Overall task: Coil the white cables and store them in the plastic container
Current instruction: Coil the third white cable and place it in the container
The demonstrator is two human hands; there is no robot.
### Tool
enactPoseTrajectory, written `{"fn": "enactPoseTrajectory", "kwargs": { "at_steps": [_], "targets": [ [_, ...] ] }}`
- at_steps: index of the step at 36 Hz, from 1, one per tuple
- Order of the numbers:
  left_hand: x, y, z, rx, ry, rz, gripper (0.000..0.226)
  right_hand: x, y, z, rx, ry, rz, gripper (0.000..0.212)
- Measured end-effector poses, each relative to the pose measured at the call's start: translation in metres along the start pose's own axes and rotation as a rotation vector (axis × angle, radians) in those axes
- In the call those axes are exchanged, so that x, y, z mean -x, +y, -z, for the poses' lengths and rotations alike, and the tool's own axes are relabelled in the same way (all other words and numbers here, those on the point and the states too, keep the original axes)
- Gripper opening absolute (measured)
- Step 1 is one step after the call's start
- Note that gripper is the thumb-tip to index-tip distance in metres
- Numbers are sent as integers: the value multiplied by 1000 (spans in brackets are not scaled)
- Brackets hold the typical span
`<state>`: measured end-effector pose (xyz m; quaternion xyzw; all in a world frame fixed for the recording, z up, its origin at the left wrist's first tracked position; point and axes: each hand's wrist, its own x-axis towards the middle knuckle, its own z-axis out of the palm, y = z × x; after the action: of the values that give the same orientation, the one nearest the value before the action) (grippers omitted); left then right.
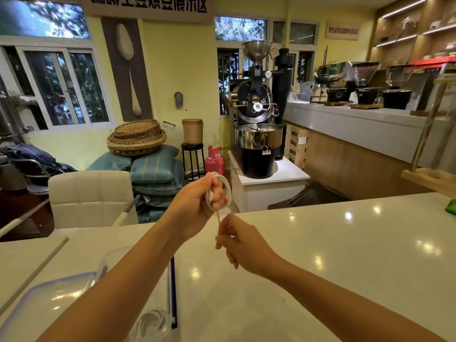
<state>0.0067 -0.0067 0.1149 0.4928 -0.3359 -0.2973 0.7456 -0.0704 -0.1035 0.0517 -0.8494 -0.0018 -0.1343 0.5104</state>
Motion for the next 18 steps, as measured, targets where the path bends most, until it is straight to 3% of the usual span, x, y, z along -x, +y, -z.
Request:
{"fn": "enactPoseTrajectory", "kwargs": {
  "at_steps": [3, 10, 18],
  "targets": [
    [-3, -6, 7, 19, 69, 32, 37, 3, -6, 1, 169, -55, 47, 5],
    [-2, -10, 7, 3, 89, 60, 36, 6, -21, 21, 396, -226, 195, 25],
    [0, -9, 5, -24, 78, 97, 37, 5, -37, 48, 492, -56, 487, 19]
  ]
}}
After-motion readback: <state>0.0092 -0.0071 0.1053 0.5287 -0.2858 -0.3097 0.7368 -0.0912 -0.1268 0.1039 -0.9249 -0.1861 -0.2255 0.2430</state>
